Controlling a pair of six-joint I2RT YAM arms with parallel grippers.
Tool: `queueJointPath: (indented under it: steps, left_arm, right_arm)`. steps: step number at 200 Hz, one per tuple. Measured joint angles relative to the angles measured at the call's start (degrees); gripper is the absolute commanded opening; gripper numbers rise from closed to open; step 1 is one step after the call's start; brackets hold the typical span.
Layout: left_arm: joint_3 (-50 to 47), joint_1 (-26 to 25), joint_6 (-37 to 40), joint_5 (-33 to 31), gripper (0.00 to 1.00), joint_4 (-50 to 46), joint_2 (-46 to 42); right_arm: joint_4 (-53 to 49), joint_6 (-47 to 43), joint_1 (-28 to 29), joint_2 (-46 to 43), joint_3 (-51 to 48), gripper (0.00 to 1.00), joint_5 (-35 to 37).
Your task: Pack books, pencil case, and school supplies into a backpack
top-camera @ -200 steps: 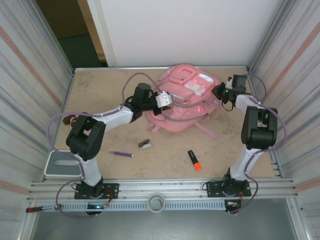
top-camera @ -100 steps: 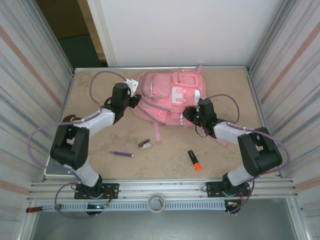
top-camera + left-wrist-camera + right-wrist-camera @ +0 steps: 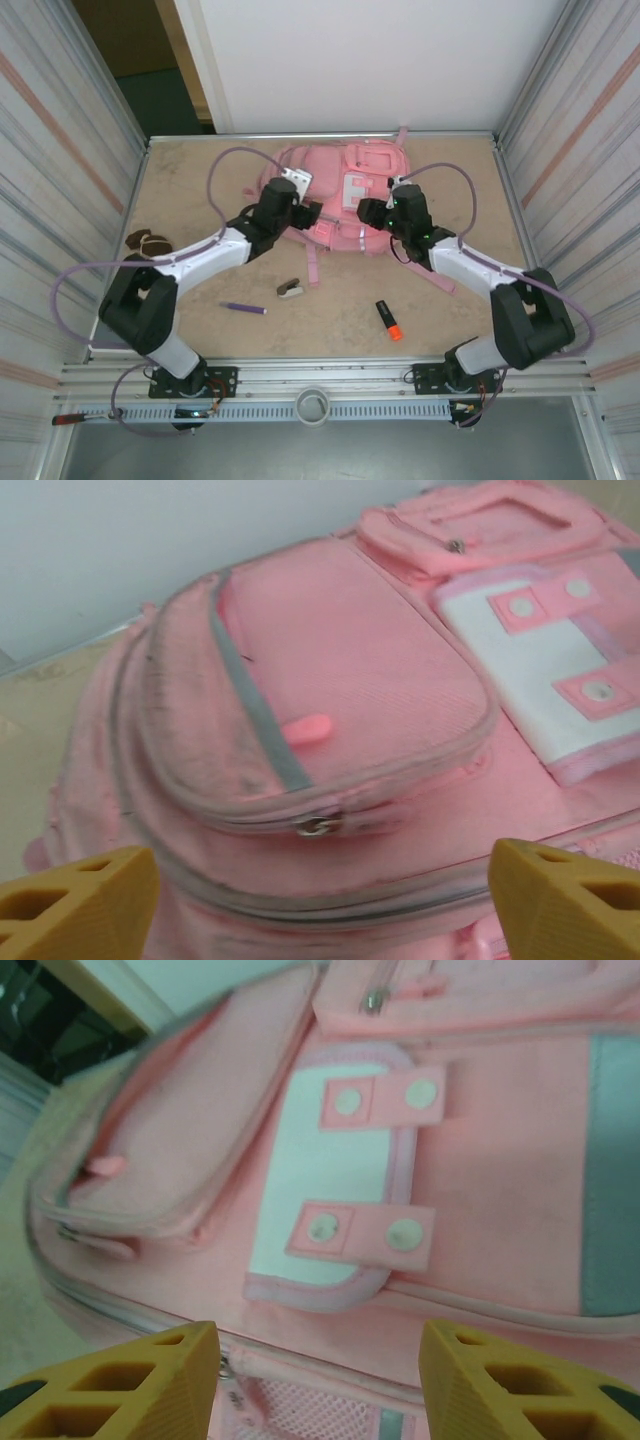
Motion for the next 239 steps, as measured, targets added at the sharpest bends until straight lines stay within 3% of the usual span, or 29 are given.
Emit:
queueJointPath:
  steps: [57, 108, 175, 239]
  left_arm:
    - [6.27, -2.08, 3.08, -8.66, 0.95, -2.82, 7.78]
    - [9.75, -0.42, 3.89, -10.49, 0.93, -3.52, 12.96]
    - [5.73, 1.05, 3.41, -10.08, 0.92, -2.16, 10.21]
    - [-2.32, 4.9, 0.81, -8.17, 0.9, -2.21, 1.14]
  right_arm:
    - [0.85, -0.11, -2.56, 7.1, 0.15, 0.54, -4.17]
    - [2.19, -0.04, -2.91, 8.22, 0.07, 0.54, -4.72]
    - [3.5, 0.17, -2.99, 8.22, -0.81, 0.54, -4.87]
    - [4.11, 0.33, -3.02, 8.22, -1.27, 0.55, -4.87]
